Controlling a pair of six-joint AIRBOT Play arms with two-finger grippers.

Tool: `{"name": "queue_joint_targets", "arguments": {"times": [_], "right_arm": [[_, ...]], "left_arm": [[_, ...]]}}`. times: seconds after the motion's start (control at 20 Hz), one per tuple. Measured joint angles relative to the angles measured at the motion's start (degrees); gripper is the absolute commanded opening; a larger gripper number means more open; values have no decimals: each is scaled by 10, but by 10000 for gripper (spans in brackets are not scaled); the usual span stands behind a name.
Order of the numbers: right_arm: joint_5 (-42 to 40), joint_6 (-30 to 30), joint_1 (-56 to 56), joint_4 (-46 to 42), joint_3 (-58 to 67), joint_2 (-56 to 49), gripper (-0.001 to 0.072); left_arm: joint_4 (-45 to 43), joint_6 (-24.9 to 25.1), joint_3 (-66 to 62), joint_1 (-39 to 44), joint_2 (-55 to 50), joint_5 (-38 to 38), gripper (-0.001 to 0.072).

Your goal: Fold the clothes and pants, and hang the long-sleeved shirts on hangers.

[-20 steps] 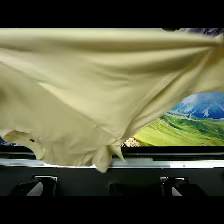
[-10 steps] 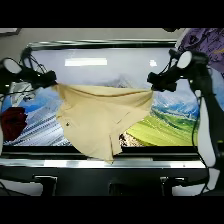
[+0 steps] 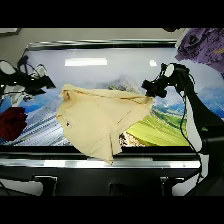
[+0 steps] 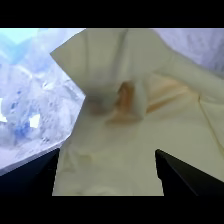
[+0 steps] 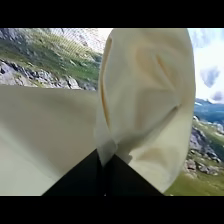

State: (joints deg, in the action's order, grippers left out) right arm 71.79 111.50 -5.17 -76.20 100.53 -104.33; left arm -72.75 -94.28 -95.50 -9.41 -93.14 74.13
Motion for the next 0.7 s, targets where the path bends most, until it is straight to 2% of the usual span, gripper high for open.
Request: {"name": "queue_joint_targets", "arguments": {"times": [0.2, 0.35, 0.55, 0.7], "right_arm": [[23, -10, 0, 0, 0, 1, 29], [45, -20, 0, 0, 0, 1, 29], [75, -35, 0, -1, 0, 2, 29], [91, -39, 0, -1, 0, 5, 29]], "left_arm": [[8, -25, 180, -45, 158, 36, 720], [68, -48, 387, -52, 303, 33, 720], [175, -79, 625, -19, 458, -20, 720], [218, -101, 725, 33, 512, -57, 720]]}}
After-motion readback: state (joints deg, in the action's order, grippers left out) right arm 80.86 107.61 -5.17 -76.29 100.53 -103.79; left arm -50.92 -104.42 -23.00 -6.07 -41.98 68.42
